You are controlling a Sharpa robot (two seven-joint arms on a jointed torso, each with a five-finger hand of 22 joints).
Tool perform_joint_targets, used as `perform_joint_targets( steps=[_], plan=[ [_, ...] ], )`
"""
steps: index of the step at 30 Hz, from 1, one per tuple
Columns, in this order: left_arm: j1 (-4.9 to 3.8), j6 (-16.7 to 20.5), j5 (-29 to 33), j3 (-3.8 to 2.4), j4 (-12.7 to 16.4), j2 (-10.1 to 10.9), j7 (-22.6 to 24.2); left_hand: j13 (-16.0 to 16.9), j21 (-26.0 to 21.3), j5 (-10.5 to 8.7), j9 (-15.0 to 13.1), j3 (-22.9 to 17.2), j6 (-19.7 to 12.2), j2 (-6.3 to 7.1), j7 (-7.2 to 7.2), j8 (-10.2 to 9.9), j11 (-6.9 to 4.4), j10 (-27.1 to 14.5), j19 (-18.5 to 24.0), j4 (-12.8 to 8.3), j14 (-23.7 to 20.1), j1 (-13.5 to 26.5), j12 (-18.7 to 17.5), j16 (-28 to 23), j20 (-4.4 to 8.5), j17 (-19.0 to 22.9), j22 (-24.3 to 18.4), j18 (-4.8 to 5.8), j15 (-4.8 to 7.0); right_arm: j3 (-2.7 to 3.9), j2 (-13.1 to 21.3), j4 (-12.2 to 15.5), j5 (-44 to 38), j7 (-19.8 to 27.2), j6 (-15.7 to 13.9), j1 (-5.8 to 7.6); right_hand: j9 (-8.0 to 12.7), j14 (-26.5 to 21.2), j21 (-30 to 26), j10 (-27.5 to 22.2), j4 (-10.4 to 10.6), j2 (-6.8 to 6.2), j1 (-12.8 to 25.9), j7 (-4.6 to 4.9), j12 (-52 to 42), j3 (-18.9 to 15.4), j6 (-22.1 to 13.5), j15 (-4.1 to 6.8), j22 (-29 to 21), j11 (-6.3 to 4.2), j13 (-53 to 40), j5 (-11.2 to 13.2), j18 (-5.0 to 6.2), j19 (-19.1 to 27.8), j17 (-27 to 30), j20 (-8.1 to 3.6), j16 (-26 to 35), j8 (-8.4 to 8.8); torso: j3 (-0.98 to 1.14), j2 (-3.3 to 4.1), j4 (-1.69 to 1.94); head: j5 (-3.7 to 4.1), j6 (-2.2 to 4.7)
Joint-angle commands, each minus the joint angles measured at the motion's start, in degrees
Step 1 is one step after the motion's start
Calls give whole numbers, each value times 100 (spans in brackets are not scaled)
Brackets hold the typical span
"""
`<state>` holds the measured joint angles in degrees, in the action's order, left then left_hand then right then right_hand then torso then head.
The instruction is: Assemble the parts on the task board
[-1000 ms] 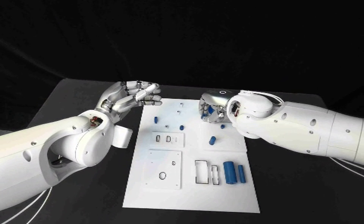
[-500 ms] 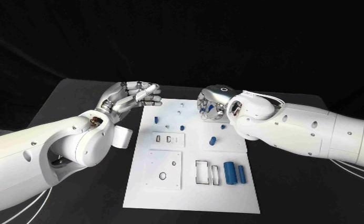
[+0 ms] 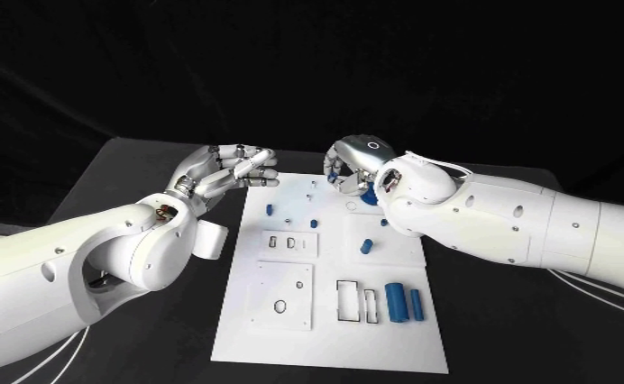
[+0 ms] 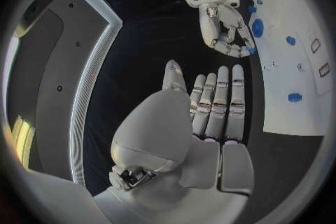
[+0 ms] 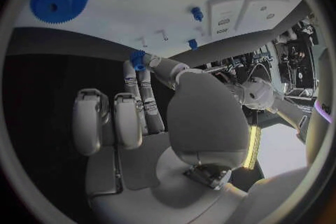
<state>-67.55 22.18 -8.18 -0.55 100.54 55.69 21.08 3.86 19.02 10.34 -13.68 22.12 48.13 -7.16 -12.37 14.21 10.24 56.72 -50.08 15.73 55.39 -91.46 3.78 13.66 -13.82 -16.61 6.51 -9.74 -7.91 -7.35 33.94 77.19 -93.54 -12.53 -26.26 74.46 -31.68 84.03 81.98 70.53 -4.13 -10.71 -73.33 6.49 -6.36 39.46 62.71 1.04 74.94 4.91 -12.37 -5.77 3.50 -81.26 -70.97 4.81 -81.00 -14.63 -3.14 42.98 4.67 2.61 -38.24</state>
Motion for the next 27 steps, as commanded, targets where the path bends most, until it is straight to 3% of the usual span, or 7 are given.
perform_joint_targets(
  steps=[1, 15, 20, 27],
  plan=[
    [-17, -105, 28, -6, 19, -26, 22, -5, -3, 3, -7, 19, -30, -43, -16, -28, 8, -30, -42, -12, -29, -5, -20, -39, -2, -6, -5, -51, -3, 3, -106, -109, -111, -40, -166, 6, -11, 236, 30, 255, -15, 34, -50, 2, -13, -4, 1, 42, 329, -226, -288, -8, -56, -35, -2, 5, -26, -18, -15, 16, 41, 39, 8],
    [-92, -99, 53, -6, 41, -48, 16, -5, -6, -5, -14, 21, -33, -60, -17, -31, 5, -40, -40, -19, -28, -17, -20, -44, -2, -17, -9, -52, -1, 2, -564, -607, -48, 69, -80, -65, -33, 237, 27, 225, -17, 27, -32, 5, 9, 9, -33, 37, 327, -219, -304, -11, -55, -28, -7, 6, -31, -7, -58, 80, 123, 82, 21],
    [-116, -94, 54, -6, 56, -33, 14, -5, -7, -7, -15, 23, -35, -63, -17, -33, 5, -43, -39, -20, -30, -18, -20, -46, -2, -19, -10, -51, -2, 0, -623, -690, -42, 74, -26, -103, -42, 236, 24, 213, -17, 23, -23, 8, 19, 12, -47, 34, 324, -214, -310, -11, -54, -23, -1, 7, -30, -2, -70, 108, 142, 108, 27],
    [-132, -91, 54, -6, 68, -16, 13, -5, -7, -7, -15, 23, -35, -63, -17, -33, 5, -43, -39, -20, -30, -18, -20, -46, -2, -19, -10, -51, -2, -1, -621, -727, -40, 53, 25, -116, -42, 236, 24, 213, -17, 23, -23, 8, 19, 12, -47, 34, 324, -214, -310, -11, -54, -23, -1, 7, -30, -2, -72, 110, 142, 92, 12]
  ],
)
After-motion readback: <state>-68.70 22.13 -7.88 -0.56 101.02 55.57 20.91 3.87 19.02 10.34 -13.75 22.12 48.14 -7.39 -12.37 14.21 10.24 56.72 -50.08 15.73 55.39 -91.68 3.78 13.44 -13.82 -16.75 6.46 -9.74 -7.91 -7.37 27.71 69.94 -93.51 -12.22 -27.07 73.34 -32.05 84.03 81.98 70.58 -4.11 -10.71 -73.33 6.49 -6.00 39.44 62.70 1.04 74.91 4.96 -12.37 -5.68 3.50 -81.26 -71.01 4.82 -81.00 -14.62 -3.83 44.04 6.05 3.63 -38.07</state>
